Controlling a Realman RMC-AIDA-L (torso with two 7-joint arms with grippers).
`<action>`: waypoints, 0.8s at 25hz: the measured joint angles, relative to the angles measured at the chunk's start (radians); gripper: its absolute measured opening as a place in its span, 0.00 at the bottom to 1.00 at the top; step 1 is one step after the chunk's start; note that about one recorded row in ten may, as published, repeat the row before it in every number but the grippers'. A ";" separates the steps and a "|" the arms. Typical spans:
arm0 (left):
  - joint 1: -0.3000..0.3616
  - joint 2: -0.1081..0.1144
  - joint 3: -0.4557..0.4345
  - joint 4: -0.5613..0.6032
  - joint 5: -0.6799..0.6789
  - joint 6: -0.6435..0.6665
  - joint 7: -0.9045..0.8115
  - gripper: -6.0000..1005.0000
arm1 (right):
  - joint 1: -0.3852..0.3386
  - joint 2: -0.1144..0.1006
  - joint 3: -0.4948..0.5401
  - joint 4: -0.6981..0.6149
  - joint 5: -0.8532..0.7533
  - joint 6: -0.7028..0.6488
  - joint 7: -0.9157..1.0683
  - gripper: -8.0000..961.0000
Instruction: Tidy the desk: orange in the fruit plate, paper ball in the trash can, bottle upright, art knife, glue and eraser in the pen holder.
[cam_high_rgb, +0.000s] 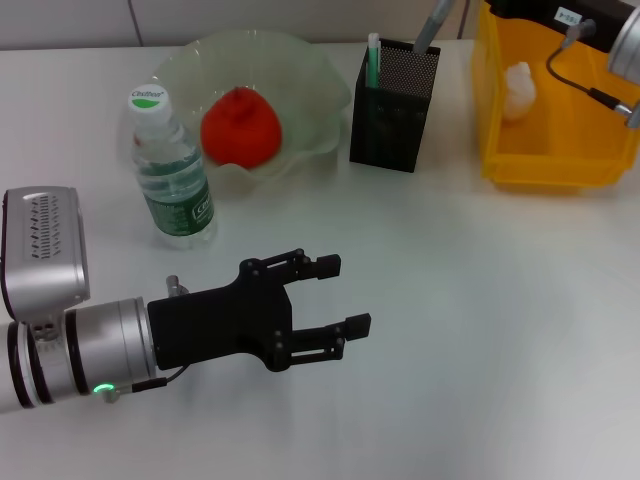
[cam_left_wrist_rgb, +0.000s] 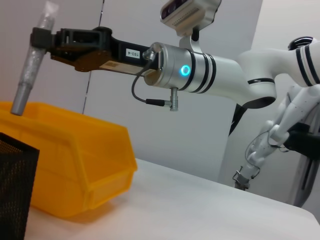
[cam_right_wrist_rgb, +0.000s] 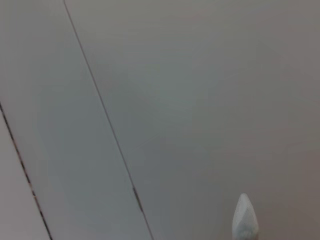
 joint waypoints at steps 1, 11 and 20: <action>0.000 0.000 0.000 0.002 -0.004 0.003 0.000 0.78 | 0.011 0.005 -0.013 0.003 -0.001 0.032 0.000 0.15; 0.001 0.001 -0.001 0.006 -0.022 0.015 0.001 0.78 | 0.042 0.024 -0.109 0.004 0.004 0.159 -0.004 0.15; 0.001 0.002 -0.002 0.006 -0.042 0.016 0.000 0.78 | 0.050 0.030 -0.166 0.004 0.005 0.204 -0.006 0.22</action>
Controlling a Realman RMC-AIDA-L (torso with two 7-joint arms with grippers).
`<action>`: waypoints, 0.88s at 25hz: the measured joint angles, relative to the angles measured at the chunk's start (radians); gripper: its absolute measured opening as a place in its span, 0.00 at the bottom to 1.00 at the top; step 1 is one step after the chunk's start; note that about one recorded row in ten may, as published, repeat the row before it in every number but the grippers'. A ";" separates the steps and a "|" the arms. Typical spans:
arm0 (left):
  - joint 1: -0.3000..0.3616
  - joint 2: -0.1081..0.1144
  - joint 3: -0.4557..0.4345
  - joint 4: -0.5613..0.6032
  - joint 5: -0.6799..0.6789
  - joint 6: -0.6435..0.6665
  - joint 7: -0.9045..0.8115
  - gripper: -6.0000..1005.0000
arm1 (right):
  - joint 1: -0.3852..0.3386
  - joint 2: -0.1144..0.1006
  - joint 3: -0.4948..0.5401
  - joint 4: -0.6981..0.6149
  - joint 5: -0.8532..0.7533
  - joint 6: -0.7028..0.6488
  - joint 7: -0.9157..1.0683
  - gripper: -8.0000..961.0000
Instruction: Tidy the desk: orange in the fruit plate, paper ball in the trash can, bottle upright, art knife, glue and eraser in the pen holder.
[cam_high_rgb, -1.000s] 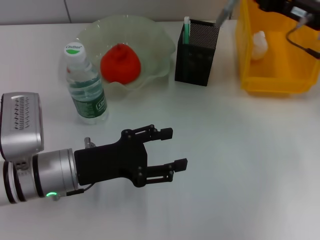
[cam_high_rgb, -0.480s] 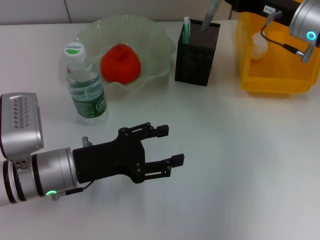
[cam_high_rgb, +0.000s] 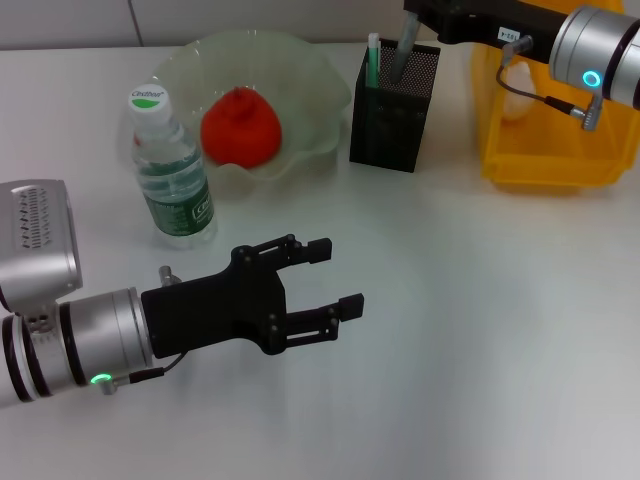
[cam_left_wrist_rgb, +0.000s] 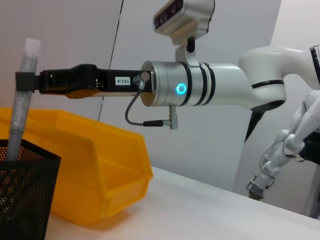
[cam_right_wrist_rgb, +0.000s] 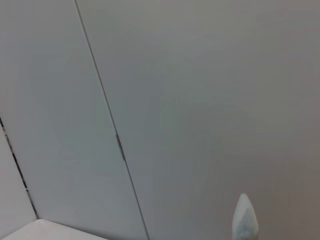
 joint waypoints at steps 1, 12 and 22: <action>0.000 0.002 0.000 0.000 -0.005 0.000 -0.001 0.78 | -0.006 0.000 0.003 -0.004 0.000 -0.004 0.000 0.23; -0.001 0.003 -0.011 0.000 -0.007 0.001 -0.007 0.78 | -0.039 0.001 0.011 -0.025 0.008 -0.046 -0.001 0.40; 0.001 0.006 -0.011 0.000 -0.007 -0.037 -0.034 0.78 | -0.202 -0.025 0.012 -0.086 0.260 -0.458 0.014 0.63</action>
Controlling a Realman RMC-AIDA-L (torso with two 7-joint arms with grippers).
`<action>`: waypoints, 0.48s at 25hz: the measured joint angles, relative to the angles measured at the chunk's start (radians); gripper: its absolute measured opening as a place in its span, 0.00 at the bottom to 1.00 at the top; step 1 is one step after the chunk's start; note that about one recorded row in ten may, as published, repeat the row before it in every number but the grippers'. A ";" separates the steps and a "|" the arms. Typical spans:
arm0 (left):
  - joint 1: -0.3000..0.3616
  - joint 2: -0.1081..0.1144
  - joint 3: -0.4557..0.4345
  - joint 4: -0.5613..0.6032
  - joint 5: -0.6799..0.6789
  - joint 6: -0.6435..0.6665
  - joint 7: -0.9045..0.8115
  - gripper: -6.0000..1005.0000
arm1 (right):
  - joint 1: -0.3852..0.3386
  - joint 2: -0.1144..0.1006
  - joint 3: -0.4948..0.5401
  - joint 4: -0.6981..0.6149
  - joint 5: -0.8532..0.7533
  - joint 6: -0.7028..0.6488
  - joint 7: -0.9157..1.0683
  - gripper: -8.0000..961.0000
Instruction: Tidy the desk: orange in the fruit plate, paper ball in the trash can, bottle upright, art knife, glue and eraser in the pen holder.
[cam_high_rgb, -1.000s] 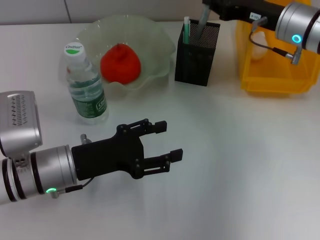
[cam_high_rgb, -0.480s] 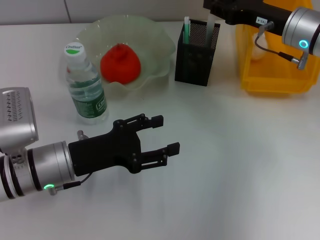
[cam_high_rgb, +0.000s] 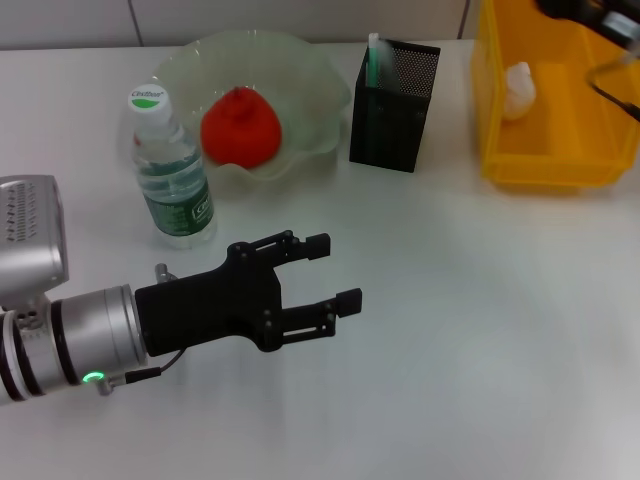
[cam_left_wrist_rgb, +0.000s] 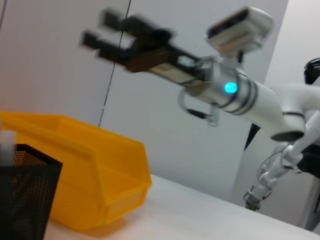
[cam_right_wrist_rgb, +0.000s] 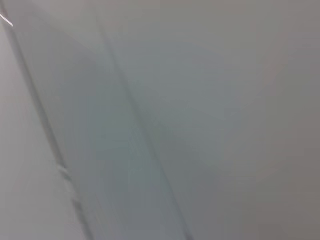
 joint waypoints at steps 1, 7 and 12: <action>0.001 0.000 0.000 0.000 0.000 -0.009 0.000 0.78 | -0.027 -0.011 0.000 0.000 0.010 -0.076 0.017 0.67; 0.006 0.011 -0.001 0.000 0.007 -0.074 0.000 0.78 | -0.148 -0.069 -0.024 0.014 -0.059 -0.340 0.052 0.76; 0.006 0.024 -0.005 0.000 0.008 -0.120 0.000 0.78 | -0.203 -0.073 -0.025 0.015 -0.223 -0.438 -0.016 0.76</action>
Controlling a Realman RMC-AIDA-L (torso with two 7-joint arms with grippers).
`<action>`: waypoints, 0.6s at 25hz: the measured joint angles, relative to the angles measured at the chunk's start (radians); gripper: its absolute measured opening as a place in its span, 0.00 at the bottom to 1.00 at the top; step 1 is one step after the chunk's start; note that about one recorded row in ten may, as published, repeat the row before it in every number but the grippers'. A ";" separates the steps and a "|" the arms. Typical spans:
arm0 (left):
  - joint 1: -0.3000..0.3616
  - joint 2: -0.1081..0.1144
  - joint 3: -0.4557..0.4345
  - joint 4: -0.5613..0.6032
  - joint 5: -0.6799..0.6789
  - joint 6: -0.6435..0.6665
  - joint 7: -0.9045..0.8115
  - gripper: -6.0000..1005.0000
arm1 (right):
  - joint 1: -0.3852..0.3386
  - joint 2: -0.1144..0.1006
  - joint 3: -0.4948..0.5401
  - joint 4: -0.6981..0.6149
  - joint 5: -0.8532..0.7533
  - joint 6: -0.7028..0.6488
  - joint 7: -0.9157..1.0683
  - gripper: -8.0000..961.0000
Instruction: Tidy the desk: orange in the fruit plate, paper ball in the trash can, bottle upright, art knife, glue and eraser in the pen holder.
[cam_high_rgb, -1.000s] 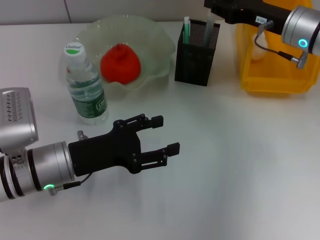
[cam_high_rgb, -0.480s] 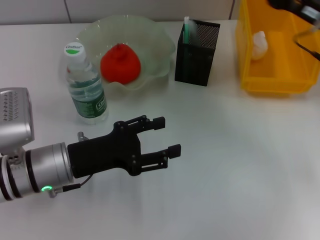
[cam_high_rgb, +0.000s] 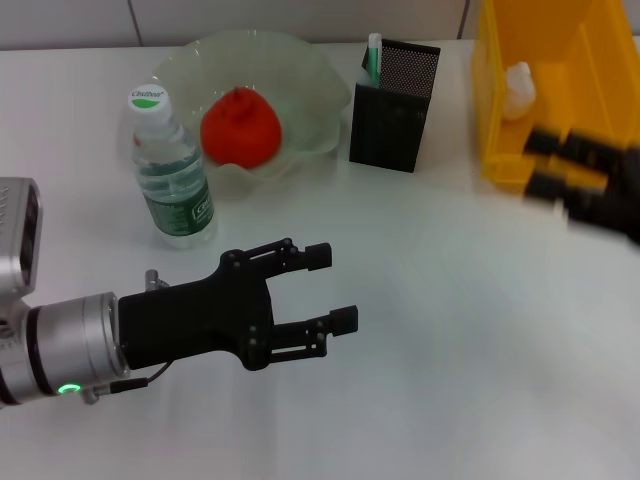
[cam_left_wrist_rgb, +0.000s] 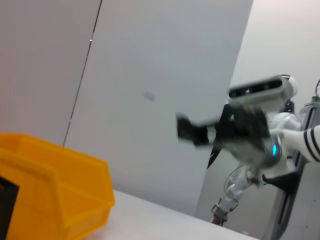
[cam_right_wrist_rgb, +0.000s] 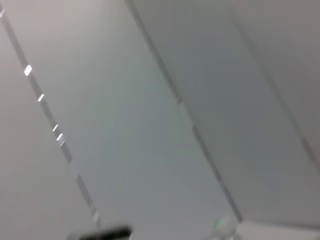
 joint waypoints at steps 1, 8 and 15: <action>0.000 0.000 0.000 0.000 0.000 0.000 0.000 0.78 | -0.006 0.002 0.000 0.003 -0.035 -0.010 -0.028 0.76; -0.009 0.018 0.008 0.010 0.003 -0.022 -0.006 0.78 | -0.022 0.022 0.000 0.039 -0.209 0.011 -0.214 0.76; -0.011 0.017 0.003 0.020 0.029 -0.022 -0.010 0.78 | -0.019 0.048 0.001 0.070 -0.251 0.076 -0.289 0.76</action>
